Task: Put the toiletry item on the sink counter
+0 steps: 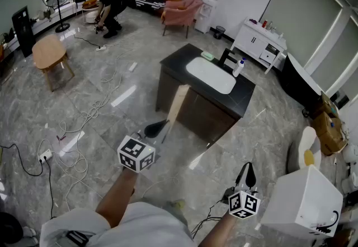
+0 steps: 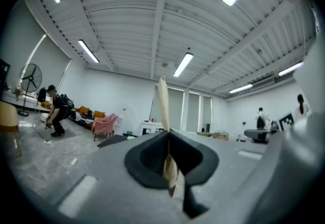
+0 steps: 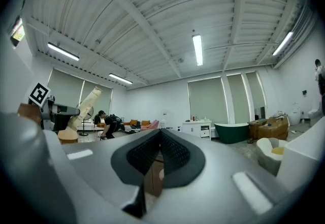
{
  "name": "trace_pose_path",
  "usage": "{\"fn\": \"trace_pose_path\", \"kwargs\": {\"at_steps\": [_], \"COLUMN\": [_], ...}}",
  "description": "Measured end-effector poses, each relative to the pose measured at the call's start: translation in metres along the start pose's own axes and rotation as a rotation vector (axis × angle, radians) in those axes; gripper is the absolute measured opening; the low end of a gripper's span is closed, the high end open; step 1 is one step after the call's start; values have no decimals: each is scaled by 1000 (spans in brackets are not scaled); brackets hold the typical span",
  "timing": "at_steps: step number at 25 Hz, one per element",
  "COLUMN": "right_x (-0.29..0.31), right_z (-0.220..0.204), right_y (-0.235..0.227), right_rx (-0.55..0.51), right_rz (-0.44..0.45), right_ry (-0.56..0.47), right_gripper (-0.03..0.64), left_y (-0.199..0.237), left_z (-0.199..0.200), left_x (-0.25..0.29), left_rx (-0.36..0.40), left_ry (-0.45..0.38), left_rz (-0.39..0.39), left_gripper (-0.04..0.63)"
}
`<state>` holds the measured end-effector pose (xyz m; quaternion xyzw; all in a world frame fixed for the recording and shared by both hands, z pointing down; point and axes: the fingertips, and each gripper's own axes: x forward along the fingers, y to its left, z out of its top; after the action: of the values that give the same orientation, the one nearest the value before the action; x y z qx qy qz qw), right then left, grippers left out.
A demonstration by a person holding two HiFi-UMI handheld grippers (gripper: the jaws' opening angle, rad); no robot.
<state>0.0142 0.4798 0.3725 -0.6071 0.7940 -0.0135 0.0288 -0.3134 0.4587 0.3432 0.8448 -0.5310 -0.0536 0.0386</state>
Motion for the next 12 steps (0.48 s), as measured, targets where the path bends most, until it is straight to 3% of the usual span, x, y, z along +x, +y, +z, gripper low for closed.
{"fn": "trace_pose_path", "kwargs": {"at_steps": [12], "right_x": [6], "right_z": [2], "right_y": [-12], "right_rx": [-3], "right_rz": [4], "right_ry": [-7], "right_gripper": [3], "left_y": [-17], "left_z": [-4], "left_x": [16], "left_rx": [-18], "left_ry": [-3], "left_rz": [-23], "left_gripper": [2]}}
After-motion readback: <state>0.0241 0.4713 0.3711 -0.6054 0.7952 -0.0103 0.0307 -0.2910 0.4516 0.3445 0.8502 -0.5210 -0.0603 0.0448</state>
